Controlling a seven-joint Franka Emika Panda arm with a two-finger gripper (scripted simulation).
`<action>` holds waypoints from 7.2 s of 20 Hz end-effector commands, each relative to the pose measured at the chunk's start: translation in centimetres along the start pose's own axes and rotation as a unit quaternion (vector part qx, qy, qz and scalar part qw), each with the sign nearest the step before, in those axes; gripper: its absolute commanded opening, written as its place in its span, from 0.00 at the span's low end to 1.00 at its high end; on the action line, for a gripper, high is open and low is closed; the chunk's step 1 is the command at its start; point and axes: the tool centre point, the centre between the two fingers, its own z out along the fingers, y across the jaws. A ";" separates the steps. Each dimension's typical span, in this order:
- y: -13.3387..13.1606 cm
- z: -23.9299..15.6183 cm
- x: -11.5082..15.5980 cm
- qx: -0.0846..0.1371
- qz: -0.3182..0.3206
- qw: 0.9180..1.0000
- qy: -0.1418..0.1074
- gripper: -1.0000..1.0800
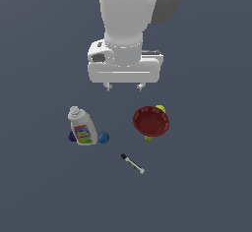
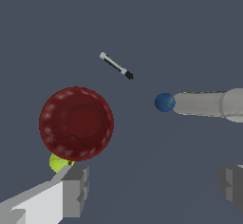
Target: Pick up a designated object from a clutter of objects.
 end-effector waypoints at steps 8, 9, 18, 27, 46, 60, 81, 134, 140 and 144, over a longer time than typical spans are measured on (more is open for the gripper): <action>2.0 -0.5 0.1 0.011 0.036 0.999 0.006 0.96; 2.2 -0.5 0.1 0.013 0.041 0.999 0.006 0.96; 2.2 0.0 0.8 0.010 0.025 1.000 0.006 0.96; 1.6 3.0 4.1 0.001 -0.053 0.999 0.005 0.96; -1.5 17.4 13.3 -0.008 -0.333 0.943 0.001 0.96; -3.2 24.8 15.5 -0.003 -0.442 0.897 0.002 0.96; -3.2 30.2 15.5 -0.002 -0.448 0.894 0.002 0.96; 15.4 -1.3 10.8 -0.002 -0.448 0.894 0.003 0.00; 18.0 -5.7 10.4 -0.002 -0.448 0.894 0.003 0.00; 19.1 -7.5 10.3 -0.002 -0.448 0.894 0.003 0.00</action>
